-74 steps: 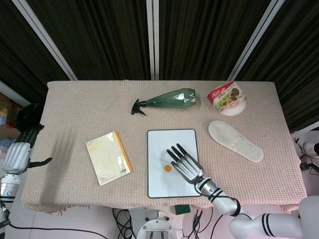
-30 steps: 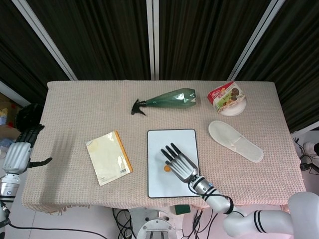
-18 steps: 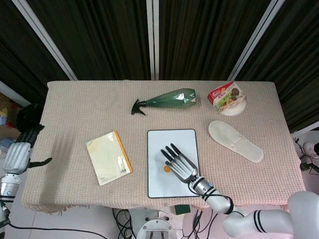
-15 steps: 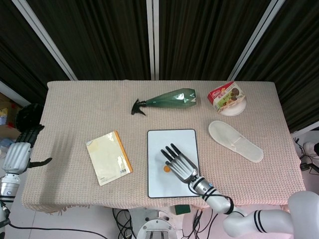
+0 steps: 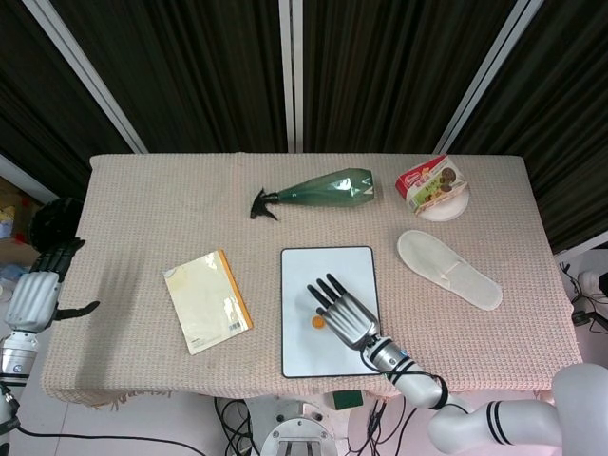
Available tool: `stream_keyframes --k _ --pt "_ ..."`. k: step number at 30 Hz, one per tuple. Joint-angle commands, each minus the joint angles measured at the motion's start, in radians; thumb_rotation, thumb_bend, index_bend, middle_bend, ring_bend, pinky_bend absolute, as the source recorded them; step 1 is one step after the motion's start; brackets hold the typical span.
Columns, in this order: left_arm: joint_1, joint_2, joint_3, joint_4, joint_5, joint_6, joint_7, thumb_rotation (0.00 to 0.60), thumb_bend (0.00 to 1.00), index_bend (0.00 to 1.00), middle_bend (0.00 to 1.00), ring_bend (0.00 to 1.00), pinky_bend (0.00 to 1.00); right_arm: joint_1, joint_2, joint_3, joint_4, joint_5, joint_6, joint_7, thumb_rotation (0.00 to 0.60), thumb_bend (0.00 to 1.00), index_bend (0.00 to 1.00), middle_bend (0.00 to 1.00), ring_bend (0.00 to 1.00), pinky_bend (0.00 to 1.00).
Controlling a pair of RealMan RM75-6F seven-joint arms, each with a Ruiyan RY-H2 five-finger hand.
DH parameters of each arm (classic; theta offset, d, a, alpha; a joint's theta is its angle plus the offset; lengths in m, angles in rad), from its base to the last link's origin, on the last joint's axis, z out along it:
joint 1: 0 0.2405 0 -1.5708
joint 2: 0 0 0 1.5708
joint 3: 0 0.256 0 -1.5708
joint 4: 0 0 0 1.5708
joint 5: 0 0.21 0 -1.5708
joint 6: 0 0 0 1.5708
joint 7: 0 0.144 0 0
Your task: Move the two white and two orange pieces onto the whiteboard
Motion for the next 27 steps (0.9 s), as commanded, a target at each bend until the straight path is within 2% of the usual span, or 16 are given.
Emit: stream_keyframes --k 1,12,17,22,24,27 --pt "0.000 0.001 0.000 -0.001 0.000 0.000 0.001 0.592 0.07 0.09 0.08 0.08 0.13 0.000 0.002 0.000 -0.001 -0.003 0.003 0.004 0.600 0.24 0.43 0.01 0.00 0.00" --pt "-0.002 0.004 -0.001 -0.011 0.001 0.001 0.009 0.594 0.06 0.08 0.08 0.08 0.13 -0.016 0.032 -0.004 -0.024 -0.052 0.044 0.044 0.600 0.23 0.39 0.01 0.00 0.00" --pt "-0.001 0.007 0.000 -0.016 0.001 0.000 0.013 0.594 0.06 0.09 0.08 0.08 0.13 -0.038 0.060 0.002 -0.028 -0.119 0.099 0.128 0.600 0.23 0.21 0.00 0.00 0.00" --pt "0.002 0.012 0.000 -0.022 0.000 0.006 0.017 0.594 0.07 0.09 0.08 0.08 0.13 -0.101 0.111 -0.006 0.035 -0.255 0.245 0.328 0.600 0.23 0.04 0.00 0.00 0.00" --pt "0.003 0.013 0.000 -0.026 0.002 0.008 0.019 0.594 0.06 0.09 0.08 0.08 0.13 -0.144 0.141 -0.008 0.074 -0.276 0.318 0.378 0.600 0.23 0.00 0.00 0.00 0.00" --pt "0.005 0.013 0.000 -0.031 0.006 0.017 0.025 0.593 0.06 0.09 0.08 0.08 0.13 -0.212 0.198 -0.001 0.106 -0.243 0.393 0.439 0.600 0.22 0.00 0.00 0.00 0.00"
